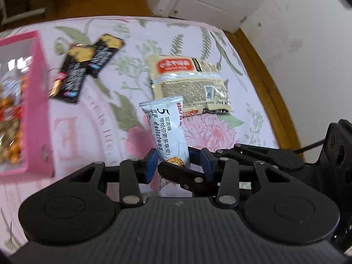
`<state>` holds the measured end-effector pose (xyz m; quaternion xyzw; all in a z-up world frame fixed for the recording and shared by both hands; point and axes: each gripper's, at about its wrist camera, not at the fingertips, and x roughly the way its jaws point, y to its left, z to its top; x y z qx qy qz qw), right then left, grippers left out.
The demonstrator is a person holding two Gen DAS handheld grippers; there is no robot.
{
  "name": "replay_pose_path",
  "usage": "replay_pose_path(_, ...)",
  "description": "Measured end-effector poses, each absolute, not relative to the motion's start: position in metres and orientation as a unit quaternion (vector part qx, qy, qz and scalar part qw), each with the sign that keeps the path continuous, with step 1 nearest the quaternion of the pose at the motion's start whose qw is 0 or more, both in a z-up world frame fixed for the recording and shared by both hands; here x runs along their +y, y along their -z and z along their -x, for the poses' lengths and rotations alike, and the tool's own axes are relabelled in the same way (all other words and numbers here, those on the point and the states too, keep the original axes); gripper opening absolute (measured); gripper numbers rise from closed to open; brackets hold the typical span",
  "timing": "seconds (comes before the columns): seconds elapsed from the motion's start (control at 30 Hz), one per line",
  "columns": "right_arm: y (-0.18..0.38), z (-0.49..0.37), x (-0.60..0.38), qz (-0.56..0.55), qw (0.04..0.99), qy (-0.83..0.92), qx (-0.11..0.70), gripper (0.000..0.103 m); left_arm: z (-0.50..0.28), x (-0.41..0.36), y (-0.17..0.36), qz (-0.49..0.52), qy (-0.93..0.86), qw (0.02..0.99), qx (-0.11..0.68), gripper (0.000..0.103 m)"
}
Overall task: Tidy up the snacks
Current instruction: 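Carry the wafer bar over the pink box and open both grippers to drop it, then grasp a black NB biscuit pack with the left gripper while the right gripper grips it too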
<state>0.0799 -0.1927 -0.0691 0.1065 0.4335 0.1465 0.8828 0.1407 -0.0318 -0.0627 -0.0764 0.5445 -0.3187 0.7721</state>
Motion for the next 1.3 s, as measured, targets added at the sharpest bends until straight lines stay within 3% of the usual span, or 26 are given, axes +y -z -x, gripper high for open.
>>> replay_pose_path(0.37,0.026,-0.117,-0.092,-0.033,0.877,-0.255,0.406,0.033,-0.144,0.093,0.02,0.158,0.24,0.817,0.5,0.041)
replay_pose_path(0.83,0.066,-0.176,-0.008,-0.059,0.852,-0.33,0.402,0.034,-0.172,0.175,0.045,0.16,0.12,0.849,0.489,0.042)
replay_pose_path(1.0,0.076,-0.181,-0.009,-0.076,0.853,-0.335,0.393,0.043,-0.178,0.175,0.057,0.158,0.084,0.856,0.486,0.053)
replay_pose_path(1.07,0.069,-0.175,-0.016,-0.065,0.863,-0.332,0.376,0.056,-0.175,0.17,0.054,0.128,0.067,0.869,0.473,0.054)
replay_pose_path(1.3,0.05,-0.158,-0.075,-0.043,0.881,-0.305,0.36,0.057,-0.167,0.15,0.03,0.092,0.088,0.884,0.45,0.056)
